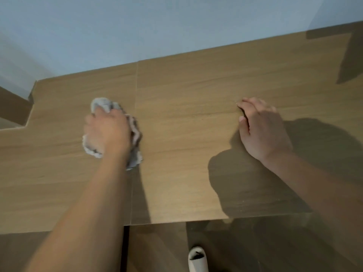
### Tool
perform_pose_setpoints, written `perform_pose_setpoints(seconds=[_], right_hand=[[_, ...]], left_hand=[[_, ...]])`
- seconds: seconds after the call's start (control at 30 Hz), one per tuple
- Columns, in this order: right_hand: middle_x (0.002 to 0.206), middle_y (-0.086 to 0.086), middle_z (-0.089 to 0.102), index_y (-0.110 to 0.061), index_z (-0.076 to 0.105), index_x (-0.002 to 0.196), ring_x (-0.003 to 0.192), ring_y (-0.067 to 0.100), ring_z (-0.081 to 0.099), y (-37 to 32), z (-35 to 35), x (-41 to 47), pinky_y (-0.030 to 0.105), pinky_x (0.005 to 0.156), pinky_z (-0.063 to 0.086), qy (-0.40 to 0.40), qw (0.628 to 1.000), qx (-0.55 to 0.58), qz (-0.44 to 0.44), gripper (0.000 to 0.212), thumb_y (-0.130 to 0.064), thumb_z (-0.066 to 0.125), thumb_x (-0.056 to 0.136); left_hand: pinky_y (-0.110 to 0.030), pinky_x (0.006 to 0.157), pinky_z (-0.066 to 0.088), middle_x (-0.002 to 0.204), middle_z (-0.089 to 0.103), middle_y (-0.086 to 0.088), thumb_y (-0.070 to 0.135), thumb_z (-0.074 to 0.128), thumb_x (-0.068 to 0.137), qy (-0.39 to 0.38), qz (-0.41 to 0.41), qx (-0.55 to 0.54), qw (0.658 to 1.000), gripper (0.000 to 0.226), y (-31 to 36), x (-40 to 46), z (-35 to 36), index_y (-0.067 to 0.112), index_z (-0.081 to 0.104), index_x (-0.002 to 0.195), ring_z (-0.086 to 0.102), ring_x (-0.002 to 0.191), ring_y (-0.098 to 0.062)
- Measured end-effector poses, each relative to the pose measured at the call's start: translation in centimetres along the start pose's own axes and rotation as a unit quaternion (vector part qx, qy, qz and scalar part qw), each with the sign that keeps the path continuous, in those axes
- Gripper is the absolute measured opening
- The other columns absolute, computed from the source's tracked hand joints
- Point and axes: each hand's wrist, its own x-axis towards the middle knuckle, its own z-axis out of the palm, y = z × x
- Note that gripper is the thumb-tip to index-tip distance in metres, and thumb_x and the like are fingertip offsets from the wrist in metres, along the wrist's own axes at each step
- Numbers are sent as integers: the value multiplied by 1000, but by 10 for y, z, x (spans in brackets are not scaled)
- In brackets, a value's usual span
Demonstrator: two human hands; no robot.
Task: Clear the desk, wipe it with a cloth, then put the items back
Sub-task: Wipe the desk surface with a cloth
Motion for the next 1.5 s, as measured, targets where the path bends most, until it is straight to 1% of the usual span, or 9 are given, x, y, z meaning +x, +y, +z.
perform_pose_setpoints(seconds=[0.1, 0.23, 0.53, 0.67, 0.83, 0.97, 1.1, 1.4, 1.5], right_hand=[[141, 8, 50, -11, 51, 136, 135, 28, 42, 1, 3, -1, 46, 116, 30, -9, 1000, -11, -4, 39, -22, 41, 101], [141, 7, 51, -10, 53, 135, 135, 26, 42, 3, 2, -4, 44, 116, 29, -3, 1000, -4, 2, 45, -28, 33, 99], [141, 4, 47, -11, 54, 133, 137, 25, 38, 0, 3, -3, 47, 117, 27, 6, 1000, 2, 8, 40, -23, 41, 97], [143, 3, 47, -12, 53, 134, 138, 23, 37, 1, 2, -1, 45, 119, 24, -7, 1000, 8, 13, 41, -26, 38, 98], [142, 4, 48, -13, 53, 133, 137, 24, 39, 0, 2, -3, 45, 118, 26, -4, 1000, 3, 15, 41, -25, 39, 97], [145, 3, 46, -14, 52, 136, 140, 23, 36, -1, 1, -1, 44, 120, 23, -19, 1000, 5, 21, 44, -27, 34, 98], [145, 2, 46, -15, 51, 136, 142, 22, 36, 0, 1, -1, 44, 120, 22, -28, 999, 5, 19, 44, -28, 32, 99], [146, 2, 45, -15, 49, 138, 142, 22, 36, 0, -1, -2, 43, 121, 21, -34, 999, -6, 16, 44, -28, 32, 99], [144, 3, 46, -15, 50, 137, 141, 22, 36, -1, -1, 0, 43, 121, 22, -30, 999, -3, 18, 44, -28, 32, 99]], left_hand=[[-46, 79, 47, 119, 60, -22, 40, 24, 88, -19, 169, 25, 985, 61, 50, -64, 16, 8, 61, 124, 61, 101, -42], [-42, 71, 49, 109, 61, -11, 43, 30, 83, -191, 446, -58, 872, 54, 71, -130, 6, 15, 63, 115, 59, 90, -35], [-50, 105, 38, 143, 49, -22, 35, 36, 99, -27, -38, 12, 999, 54, 68, 74, 23, 6, 44, 143, 46, 133, -40], [-41, 88, 47, 131, 60, -14, 29, 40, 99, -49, 154, 11, 987, 42, 152, 1, 54, 11, 53, 134, 58, 120, -33], [-38, 83, 38, 135, 53, -15, 27, 44, 100, -176, 475, -18, 862, 44, 203, -60, 54, 10, 50, 140, 53, 118, -34], [-47, 103, 35, 143, 48, -26, 20, 36, 103, -23, 215, 8, 976, 49, 140, 23, 48, -2, 39, 147, 46, 128, -40], [-45, 109, 35, 149, 43, -17, 33, 36, 101, -37, -64, -39, 997, 51, 135, 66, 45, 10, 44, 145, 45, 136, -35], [-36, 82, 42, 131, 53, -14, 26, 41, 98, -186, 305, -87, 930, 36, 239, -51, 61, 11, 62, 123, 59, 112, -32], [-42, 90, 44, 131, 54, -22, 23, 42, 101, -134, 277, -84, 948, 36, 215, -23, 50, 4, 57, 128, 55, 118, -40]])
